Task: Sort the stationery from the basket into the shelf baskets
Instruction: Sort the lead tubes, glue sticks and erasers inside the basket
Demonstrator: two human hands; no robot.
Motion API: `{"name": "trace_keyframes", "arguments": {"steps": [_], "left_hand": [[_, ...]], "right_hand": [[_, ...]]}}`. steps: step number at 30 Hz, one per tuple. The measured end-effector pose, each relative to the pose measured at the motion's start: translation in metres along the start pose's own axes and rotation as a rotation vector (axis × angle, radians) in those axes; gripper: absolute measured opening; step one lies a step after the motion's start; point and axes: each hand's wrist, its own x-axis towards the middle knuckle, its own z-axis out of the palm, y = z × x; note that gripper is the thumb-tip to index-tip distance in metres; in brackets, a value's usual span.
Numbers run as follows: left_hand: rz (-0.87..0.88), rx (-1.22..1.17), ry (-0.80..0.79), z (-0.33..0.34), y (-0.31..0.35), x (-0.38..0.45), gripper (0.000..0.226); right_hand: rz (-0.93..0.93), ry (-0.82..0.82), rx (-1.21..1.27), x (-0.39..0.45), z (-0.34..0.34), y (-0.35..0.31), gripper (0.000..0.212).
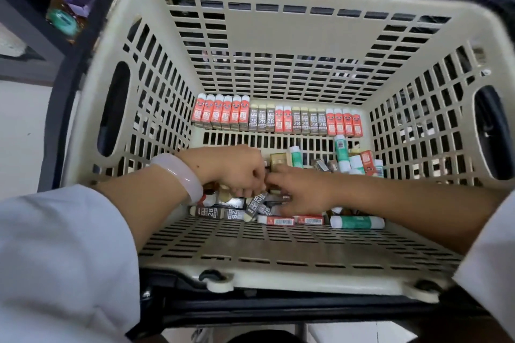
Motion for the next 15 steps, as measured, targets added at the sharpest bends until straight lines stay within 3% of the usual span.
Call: {"name": "trace_keyframes", "arguments": {"steps": [3, 8, 10, 13, 15], "left_hand": [[-0.003, 0.147, -0.114, 0.008, 0.007, 0.001, 0.021], [-0.063, 0.242, -0.158, 0.007, 0.006, -0.001, 0.029], [-0.092, 0.230, -0.182, 0.007, 0.004, -0.001, 0.034], [-0.106, 0.249, -0.246, 0.012, 0.003, 0.002, 0.040], [-0.108, 0.228, -0.269, 0.015, 0.003, 0.005, 0.044]], "right_hand": [[0.014, 0.016, 0.018, -0.002, 0.012, -0.003, 0.069], [0.013, 0.006, 0.130, -0.004, 0.013, -0.002, 0.076], [0.036, -0.015, 0.159, -0.002, 0.012, -0.001, 0.069], [0.064, -0.048, 0.205, 0.000, 0.011, -0.002, 0.039], [0.050, -0.046, 0.175, -0.002, 0.017, -0.004, 0.036]]}}
